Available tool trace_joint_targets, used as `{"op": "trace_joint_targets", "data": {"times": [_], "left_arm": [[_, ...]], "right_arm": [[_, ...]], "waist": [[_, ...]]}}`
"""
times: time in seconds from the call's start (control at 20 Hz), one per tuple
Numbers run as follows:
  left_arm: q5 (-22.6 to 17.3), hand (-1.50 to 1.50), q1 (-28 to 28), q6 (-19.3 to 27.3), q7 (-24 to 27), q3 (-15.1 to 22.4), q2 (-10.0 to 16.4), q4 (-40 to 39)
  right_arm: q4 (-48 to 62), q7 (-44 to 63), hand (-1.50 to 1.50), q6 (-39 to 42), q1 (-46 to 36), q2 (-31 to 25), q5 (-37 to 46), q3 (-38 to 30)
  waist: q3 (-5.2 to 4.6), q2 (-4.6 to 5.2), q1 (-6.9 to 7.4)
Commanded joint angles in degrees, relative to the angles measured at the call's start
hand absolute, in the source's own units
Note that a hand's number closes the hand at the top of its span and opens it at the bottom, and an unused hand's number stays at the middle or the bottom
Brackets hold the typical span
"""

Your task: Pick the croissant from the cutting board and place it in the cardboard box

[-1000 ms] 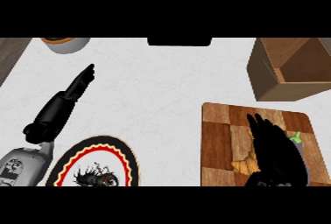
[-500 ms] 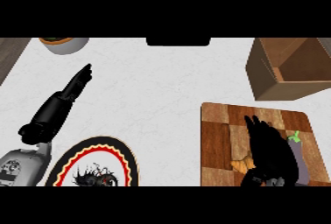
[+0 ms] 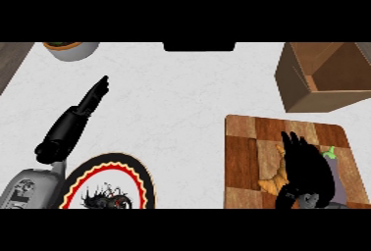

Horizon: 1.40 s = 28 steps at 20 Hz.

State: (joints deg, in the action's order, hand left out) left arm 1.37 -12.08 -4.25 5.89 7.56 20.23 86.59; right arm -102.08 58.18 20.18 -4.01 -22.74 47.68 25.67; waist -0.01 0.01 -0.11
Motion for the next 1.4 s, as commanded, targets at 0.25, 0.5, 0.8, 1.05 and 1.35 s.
{"op": "trace_joint_targets", "data": {"times": [0.25,0.5,0.8,1.05,1.35], "left_arm": [[3.19,0.00,1.63,-1.78,2.09,-1.75,-3.31,-0.82],[0.96,0.00,-1.06,-5.67,-2.44,-4.49,-1.17,0.64],[4.72,0.00,0.74,-2.94,-0.19,-2.94,-4.92,0.61],[3.31,0.00,-3.69,-5.61,-0.89,-2.17,-4.57,0.61],[3.41,0.00,-4.78,-7.17,0.10,-0.74,-4.77,0.23]], "right_arm": [[4.74,-5.04,-1.50,-1.23,4.05,3.25,4.27,-2.89],[6.57,-9.83,1.50,-3.55,0.40,3.28,10.72,0.19],[11.45,-17.27,1.50,-9.56,-1.31,1.51,14.87,-1.70],[24.86,-12.81,1.50,-6.13,-23.57,12.27,8.82,-10.62],[37.43,-12.78,1.50,-12.81,-40.17,13.40,10.78,-16.38]], "waist": [[0.01,-0.02,0.05],[0.02,-0.01,0.21],[0.02,0.02,0.31],[0.15,1.71,5.39],[0.07,2.74,8.90]]}}
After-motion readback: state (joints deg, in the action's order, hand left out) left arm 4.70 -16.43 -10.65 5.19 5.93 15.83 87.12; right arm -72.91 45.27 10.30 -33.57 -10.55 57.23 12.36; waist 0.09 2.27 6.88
